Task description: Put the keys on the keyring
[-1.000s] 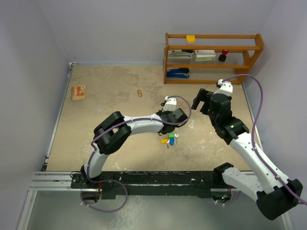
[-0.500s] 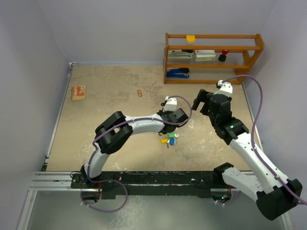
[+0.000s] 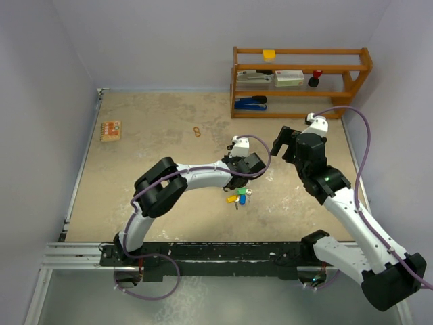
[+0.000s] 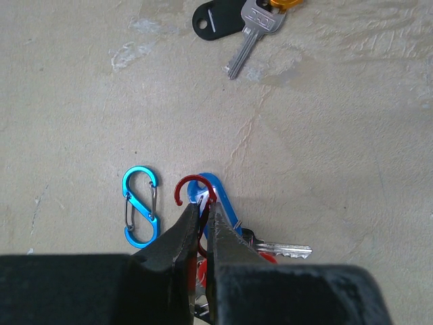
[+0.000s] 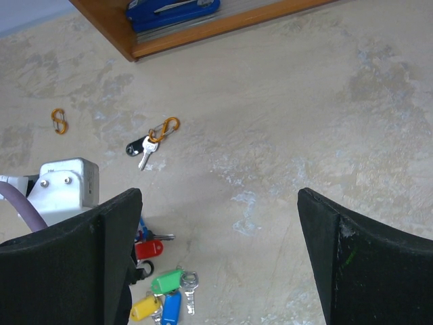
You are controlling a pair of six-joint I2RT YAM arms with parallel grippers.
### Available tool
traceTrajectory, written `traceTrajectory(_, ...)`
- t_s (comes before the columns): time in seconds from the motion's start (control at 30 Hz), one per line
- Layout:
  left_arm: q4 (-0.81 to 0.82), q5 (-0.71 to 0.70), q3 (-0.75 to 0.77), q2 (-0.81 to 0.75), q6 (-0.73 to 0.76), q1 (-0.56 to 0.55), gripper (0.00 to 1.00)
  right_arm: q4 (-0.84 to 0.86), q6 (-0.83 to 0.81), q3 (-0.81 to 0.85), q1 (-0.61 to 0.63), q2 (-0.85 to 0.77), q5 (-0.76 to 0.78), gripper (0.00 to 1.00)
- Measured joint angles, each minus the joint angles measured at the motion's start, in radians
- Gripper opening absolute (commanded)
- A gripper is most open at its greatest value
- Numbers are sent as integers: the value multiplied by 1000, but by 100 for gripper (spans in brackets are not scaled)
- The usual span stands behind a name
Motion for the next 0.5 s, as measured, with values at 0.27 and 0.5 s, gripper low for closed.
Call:
traceTrajectory(0.27, 1, -15, 0, 2, -4, 0, 0, 0, 0, -2, 0, 0, 0, 100)
traceTrajectory(0.5, 1, -25, 0, 10, -11, 2, 0, 0, 0, -2, 0, 0, 0, 100)
